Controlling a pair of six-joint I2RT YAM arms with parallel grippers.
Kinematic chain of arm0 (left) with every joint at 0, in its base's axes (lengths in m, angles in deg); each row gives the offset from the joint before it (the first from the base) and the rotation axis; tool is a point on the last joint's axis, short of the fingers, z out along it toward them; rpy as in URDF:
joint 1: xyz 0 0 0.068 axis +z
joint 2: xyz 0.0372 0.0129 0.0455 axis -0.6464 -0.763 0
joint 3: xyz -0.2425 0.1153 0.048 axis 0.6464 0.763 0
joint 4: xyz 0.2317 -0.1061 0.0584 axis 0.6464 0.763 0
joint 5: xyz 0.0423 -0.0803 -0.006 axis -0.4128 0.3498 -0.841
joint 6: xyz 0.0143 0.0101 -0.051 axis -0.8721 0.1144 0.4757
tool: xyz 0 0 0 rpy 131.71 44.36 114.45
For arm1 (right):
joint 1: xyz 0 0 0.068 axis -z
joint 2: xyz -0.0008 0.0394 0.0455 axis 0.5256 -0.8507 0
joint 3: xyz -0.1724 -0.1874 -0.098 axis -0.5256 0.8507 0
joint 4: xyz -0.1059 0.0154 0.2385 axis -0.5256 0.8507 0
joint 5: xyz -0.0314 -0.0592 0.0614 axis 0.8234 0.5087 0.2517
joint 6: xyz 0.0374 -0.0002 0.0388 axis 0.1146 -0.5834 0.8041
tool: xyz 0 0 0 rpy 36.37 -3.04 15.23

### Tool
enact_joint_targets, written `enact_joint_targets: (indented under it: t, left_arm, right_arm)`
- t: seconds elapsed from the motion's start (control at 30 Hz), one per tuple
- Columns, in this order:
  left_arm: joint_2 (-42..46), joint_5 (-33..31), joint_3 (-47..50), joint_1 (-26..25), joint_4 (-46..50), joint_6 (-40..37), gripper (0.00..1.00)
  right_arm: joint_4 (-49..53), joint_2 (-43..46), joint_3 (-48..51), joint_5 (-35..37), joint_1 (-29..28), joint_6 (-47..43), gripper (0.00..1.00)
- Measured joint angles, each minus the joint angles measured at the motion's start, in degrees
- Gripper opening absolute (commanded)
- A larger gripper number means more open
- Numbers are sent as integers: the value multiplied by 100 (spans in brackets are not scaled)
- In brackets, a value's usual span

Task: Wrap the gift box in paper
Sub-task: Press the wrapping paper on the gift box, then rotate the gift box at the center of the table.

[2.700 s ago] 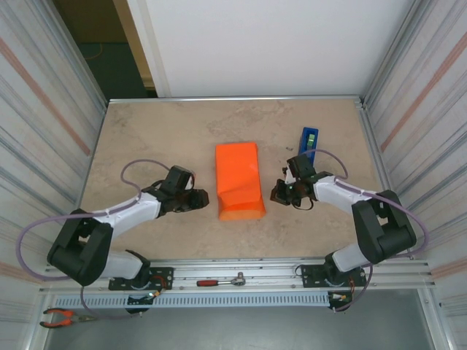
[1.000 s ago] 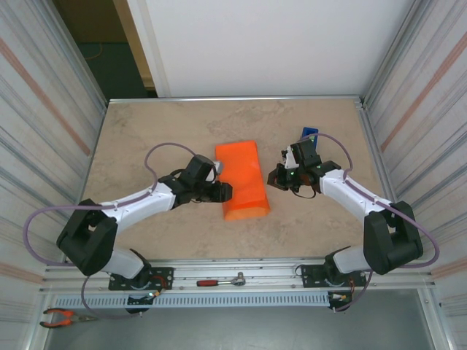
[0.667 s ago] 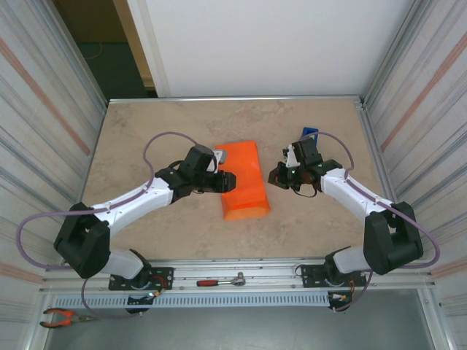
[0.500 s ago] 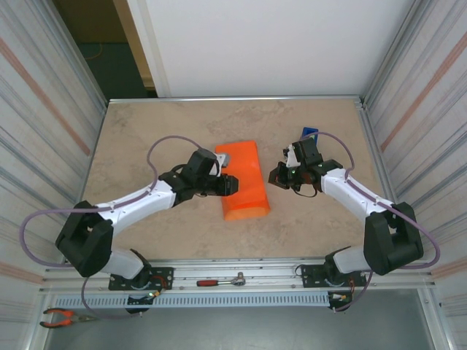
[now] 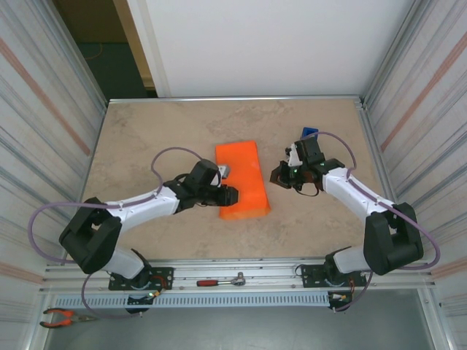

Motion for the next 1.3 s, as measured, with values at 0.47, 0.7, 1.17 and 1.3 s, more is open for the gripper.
enact_joint_targets:
  t: [0.47,0.7,1.17,1.3]
  left_arm:
    - [-881,479,-1464,1694,302,-197,75]
    - [-2118,824,-2157,1773,439,-280,78]
    - [-3414,1064,-3303,1834,284,-258,63]
    - [-3414,1040,-3257,1827,195,-179,63]
  right_arm:
    - [-103,-1989,-2107,-455,354,-98,81]
    - [-153,-3108,-2911,-603,326,-74,82]
    - [-529,-4236,-3346,-577,129,356,52]
    - [-544,-4275,-3370,-581,160,380,51]
